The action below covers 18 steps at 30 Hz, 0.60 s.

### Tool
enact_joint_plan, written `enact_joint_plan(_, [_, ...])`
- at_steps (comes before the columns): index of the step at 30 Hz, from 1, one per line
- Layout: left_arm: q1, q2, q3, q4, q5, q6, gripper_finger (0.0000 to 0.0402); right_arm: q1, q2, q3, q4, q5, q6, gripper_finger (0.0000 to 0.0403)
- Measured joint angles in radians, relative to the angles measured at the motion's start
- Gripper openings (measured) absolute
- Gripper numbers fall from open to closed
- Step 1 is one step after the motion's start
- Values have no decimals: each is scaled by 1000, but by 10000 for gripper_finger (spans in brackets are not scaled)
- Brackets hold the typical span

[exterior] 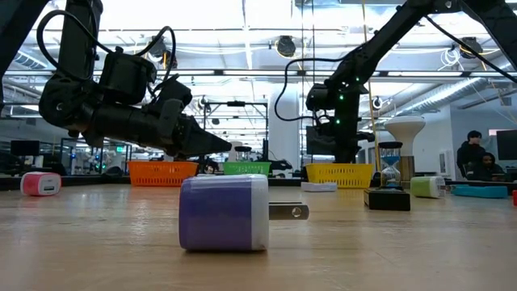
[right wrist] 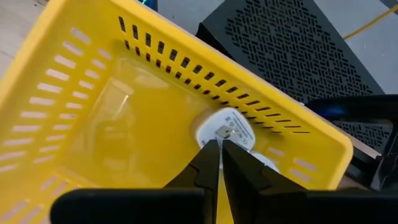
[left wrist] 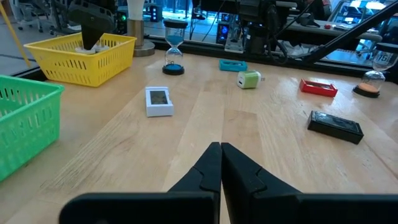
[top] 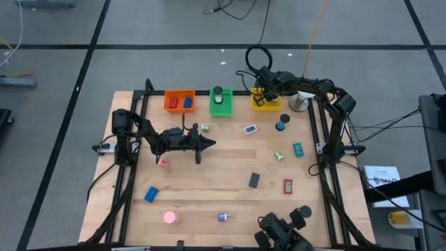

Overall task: Pick & Place Office items
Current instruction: Adjust the charger adapters in the yellow bin

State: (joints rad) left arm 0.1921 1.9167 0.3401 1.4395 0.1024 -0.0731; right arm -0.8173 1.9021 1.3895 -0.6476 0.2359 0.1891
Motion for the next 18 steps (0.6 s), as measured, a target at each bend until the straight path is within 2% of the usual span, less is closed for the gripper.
enact_joint_plan(5, [0,0,0,0,0,0,15,0,-57,1,0,2,-44,16])
enact_joint_plan(10, [0,0,0,0,0,1,3,0,-130,1,-122,-10,-87,16])
enact_joint_plan(14, [0,0,0,0,0,4,10,-1,-128,-3,-217,-58,-110,16])
enact_joint_plan(18, [0,0,0,0,0,5,10,0,-105,-27,-172,-64,-129,16])
